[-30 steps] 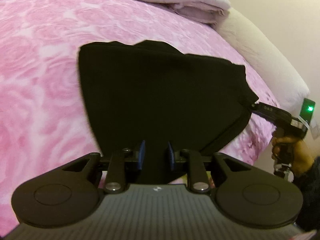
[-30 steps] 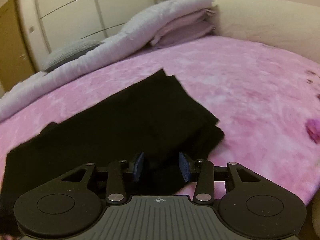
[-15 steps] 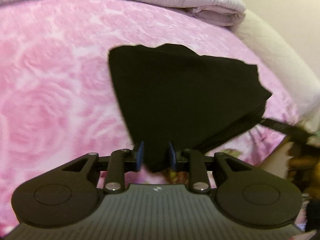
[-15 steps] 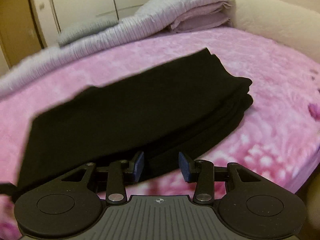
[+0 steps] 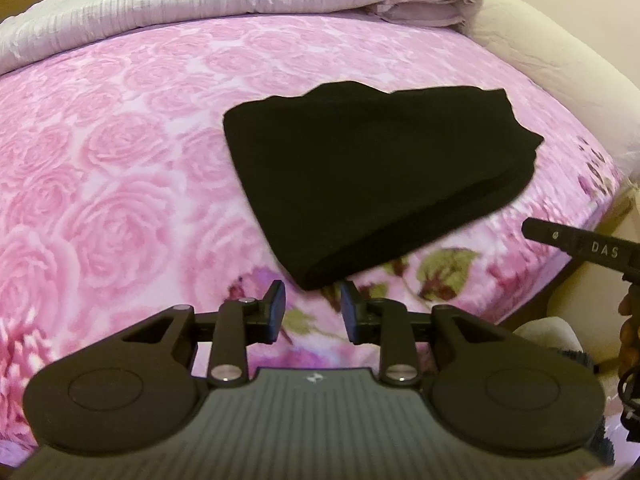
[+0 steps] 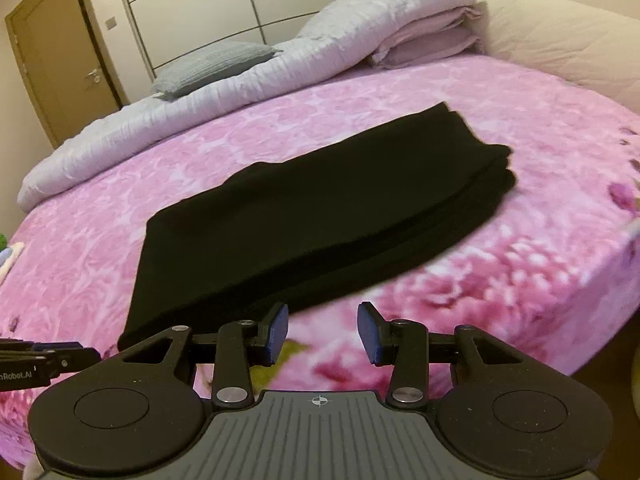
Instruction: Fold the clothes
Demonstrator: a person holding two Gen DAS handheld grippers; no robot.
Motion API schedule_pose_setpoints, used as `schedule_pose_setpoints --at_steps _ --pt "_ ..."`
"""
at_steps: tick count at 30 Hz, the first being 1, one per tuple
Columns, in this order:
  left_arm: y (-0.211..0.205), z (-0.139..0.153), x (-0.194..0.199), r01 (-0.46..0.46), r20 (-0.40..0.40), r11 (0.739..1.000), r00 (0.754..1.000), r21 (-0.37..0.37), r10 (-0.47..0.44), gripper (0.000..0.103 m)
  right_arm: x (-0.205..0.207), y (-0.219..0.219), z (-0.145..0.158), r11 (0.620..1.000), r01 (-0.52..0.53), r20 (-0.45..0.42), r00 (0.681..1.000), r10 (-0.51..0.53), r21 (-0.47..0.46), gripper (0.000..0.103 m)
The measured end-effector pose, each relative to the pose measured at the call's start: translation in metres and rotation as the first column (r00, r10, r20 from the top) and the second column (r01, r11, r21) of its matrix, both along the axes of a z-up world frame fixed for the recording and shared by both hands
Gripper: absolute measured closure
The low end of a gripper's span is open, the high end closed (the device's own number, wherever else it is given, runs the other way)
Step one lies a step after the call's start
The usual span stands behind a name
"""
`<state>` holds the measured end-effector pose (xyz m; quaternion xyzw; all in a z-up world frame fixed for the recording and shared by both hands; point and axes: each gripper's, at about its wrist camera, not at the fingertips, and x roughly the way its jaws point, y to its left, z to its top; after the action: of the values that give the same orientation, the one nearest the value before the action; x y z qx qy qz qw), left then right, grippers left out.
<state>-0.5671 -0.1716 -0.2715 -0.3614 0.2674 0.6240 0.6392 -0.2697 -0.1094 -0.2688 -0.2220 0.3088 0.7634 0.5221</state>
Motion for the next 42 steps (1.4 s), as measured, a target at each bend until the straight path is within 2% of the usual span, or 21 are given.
schedule_pose_setpoints --at_steps 4,16,19,21,23,24,25,27,29,31,33,34,36,38,39,42 --pt "-0.005 0.001 0.006 0.009 -0.012 1.000 1.000 0.000 -0.009 0.077 0.007 -0.006 0.004 1.000 0.028 0.009 1.000 -0.028 -0.001 0.060" --pt "-0.001 -0.003 0.008 0.024 -0.010 1.000 1.000 -0.015 -0.024 0.077 0.006 0.001 -0.001 1.000 0.016 -0.001 1.000 -0.016 -0.017 0.060" --pt "0.002 -0.011 -0.006 0.015 0.066 0.999 0.998 -0.037 -0.012 0.077 0.004 0.004 -0.005 1.000 0.008 0.018 1.000 -0.008 -0.014 0.060" --pt "0.003 -0.018 -0.021 -0.014 0.145 0.998 0.989 -0.055 0.022 0.077 -0.002 0.006 -0.008 1.000 -0.022 0.067 0.998 0.021 0.011 0.060" --pt "0.003 -0.027 -0.039 -0.057 0.244 0.995 0.967 -0.080 0.075 0.076 -0.010 0.007 -0.013 0.997 -0.063 0.132 0.990 0.058 0.041 0.060" --pt "0.003 -0.032 -0.050 -0.079 0.302 0.992 0.948 -0.094 0.104 0.076 -0.014 0.006 -0.016 0.994 -0.094 0.167 0.982 0.083 0.057 0.060" --pt "0.002 -0.037 -0.059 -0.107 0.362 0.988 0.922 -0.108 0.139 0.075 -0.019 0.006 -0.019 0.990 -0.125 0.204 0.973 0.107 0.073 0.060" --pt "0.002 -0.049 -0.077 -0.164 0.481 0.976 0.851 -0.140 0.212 0.073 -0.029 0.006 -0.025 0.977 -0.188 0.273 0.949 0.155 0.099 0.060" --pt "0.001 -0.060 -0.093 -0.215 0.582 0.961 0.764 -0.175 0.277 0.072 -0.040 0.005 -0.031 0.957 -0.260 0.334 0.920 0.205 0.126 0.060" --pt "0.004 -0.068 -0.102 -0.253 0.646 0.946 0.692 -0.202 0.323 0.070 -0.051 0.001 -0.035 0.927 -0.338 0.394 0.884 0.253 0.163 0.060" --pt "0.009 -0.075 -0.109 -0.290 0.685 0.930 0.632 -0.225 0.363 0.069 -0.064 -0.006 -0.040 0.874 -0.443 0.478 0.823 0.308 0.199 0.060" --pt "0.012 -0.078 -0.111 -0.304 0.696 0.924 0.612 -0.233 0.377 0.069 -0.072 -0.012 -0.044 0.835 -0.507 0.532 0.777 0.336 0.213 0.060" --pt "0.018 -0.082 -0.113 -0.320 0.701 0.915 0.593 -0.247 0.397 0.069 -0.086 -0.025 -0.053 0.755 -0.616 0.622 0.687 0.376 0.225 0.060" --pt "0.023 -0.086 -0.115 -0.330 0.697 0.908 0.586 -0.259 0.412 0.069 -0.097 -0.038 -0.065 0.674 -0.706 0.686 0.602 0.410 0.217 0.052" --pt "0.025 -0.087 -0.116 -0.331 0.700 0.907 0.582 -0.262 0.415 0.069 -0.103 -0.044 -0.071 0.640 -0.738 0.707 0.568 0.421 0.212 0.042" --pt "0.027 -0.091 -0.118 -0.328 0.708 0.908 0.574 -0.261 0.411 0.069 -0.121 -0.063 -0.091 0.527 -0.822 0.782 0.468 0.411 0.215 0.041"
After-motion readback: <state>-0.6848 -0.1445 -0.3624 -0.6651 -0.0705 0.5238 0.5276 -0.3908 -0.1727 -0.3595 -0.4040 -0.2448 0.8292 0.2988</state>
